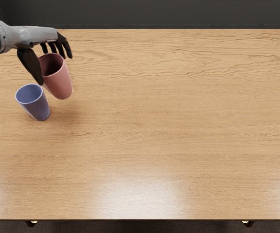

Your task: Pick up cup and place in cup with left hand

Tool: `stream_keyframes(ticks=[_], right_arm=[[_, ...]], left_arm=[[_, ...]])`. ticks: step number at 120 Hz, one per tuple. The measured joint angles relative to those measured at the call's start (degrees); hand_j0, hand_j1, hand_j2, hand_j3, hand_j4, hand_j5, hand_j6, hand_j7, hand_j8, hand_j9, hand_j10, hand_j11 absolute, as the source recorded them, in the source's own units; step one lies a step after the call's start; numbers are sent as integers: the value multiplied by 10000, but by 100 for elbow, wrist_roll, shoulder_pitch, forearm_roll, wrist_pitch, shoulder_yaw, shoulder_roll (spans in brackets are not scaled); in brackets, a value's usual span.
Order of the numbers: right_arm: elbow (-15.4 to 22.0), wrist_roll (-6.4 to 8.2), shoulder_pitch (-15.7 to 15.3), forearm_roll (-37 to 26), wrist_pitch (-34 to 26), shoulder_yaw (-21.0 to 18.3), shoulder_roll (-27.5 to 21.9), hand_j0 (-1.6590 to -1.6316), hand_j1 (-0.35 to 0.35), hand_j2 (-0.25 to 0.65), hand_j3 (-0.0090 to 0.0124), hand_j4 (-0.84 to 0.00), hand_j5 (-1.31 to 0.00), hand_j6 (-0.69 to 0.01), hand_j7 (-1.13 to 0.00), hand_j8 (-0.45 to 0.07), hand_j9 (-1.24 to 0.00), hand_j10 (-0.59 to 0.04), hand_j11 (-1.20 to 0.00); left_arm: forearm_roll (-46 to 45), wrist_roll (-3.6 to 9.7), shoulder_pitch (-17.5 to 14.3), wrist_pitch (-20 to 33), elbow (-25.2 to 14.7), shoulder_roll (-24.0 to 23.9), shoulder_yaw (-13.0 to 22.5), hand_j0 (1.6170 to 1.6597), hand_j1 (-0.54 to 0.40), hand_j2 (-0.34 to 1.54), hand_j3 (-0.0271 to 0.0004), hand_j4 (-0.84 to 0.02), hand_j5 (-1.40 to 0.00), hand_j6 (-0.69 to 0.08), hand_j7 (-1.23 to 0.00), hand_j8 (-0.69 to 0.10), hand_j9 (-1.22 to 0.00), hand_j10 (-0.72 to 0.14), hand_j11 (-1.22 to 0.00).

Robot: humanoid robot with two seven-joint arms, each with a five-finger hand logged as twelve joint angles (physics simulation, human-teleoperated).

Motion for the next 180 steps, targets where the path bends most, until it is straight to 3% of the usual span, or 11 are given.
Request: stream_keyframes(ticks=[58, 180], right_arm=[[26, 0, 9, 0, 2, 4, 0, -16581, -3204, -48, 0, -239, -310, -239, -310, -238, -310, -238, -310], [24, 0, 17, 0, 7, 9, 0, -16581, -3203, -48, 0, -239, -311, -239, -311, -239, -311, -239, -311]], left_arm=[[-17, -1, 75, -150, 158, 439, 27, 16581, -1385, 2717, 0, -4318, -5672, -4207, -5648, -3772, -5628, -4346, -5629], [196, 0, 84, -190, 928, 260, 225, 16580, -1258, 2522, 0, -4271, -5559, -4318, -5576, -3862, -5536, -4283, -5534]])
